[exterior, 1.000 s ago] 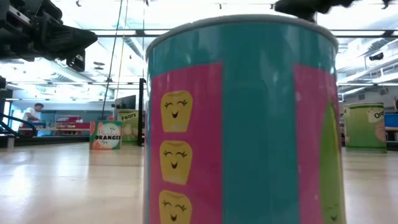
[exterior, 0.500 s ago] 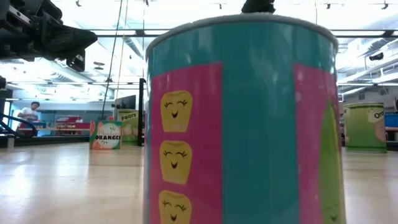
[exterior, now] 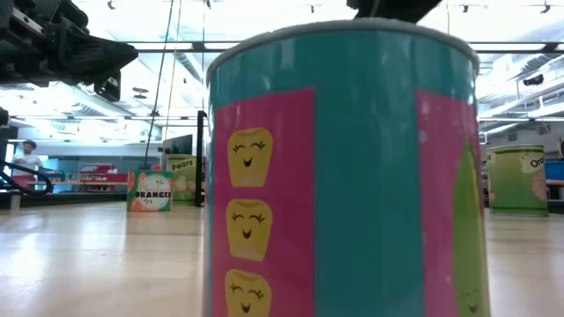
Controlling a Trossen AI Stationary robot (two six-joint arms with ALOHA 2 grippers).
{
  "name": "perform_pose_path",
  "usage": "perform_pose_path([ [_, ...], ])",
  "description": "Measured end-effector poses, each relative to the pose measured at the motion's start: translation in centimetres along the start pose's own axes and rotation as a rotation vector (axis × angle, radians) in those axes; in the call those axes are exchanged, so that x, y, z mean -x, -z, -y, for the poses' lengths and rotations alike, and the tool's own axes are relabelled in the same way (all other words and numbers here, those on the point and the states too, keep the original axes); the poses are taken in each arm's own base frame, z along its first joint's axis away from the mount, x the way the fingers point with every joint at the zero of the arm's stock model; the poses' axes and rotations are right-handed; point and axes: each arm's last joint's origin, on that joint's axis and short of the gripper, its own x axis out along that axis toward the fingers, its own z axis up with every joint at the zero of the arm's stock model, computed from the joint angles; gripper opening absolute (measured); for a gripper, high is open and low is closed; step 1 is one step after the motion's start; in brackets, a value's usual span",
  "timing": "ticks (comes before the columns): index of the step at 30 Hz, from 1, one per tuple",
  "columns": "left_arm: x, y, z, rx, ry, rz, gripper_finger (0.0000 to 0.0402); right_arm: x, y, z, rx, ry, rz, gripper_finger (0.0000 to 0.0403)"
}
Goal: Pick and place cans onto a shelf
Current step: Put the bottom canned pears on the shelf
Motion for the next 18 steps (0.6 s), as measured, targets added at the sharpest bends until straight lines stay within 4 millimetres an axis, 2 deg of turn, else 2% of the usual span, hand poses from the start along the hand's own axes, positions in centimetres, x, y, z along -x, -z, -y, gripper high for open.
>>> perform_pose_path([
  [4, 0.0, 0.0, 0.0, 0.0, 0.001, 0.0, 0.0036, -0.9, 0.3, 0.2, 0.044, 0.025, -0.045, 0.0389],
  [10, 0.0, 0.0, 0.0, 0.0, 0.0, 0.0, 0.0036, -0.6, 0.4, 1.0, 0.05, 0.091, -0.056, 0.0398],
  [18, 0.0, 0.0, 0.0, 0.0, 0.0, 0.0, 0.0036, -2.1, 1.7, 2.4, 0.055, 0.062, -0.089, 0.0399],
])
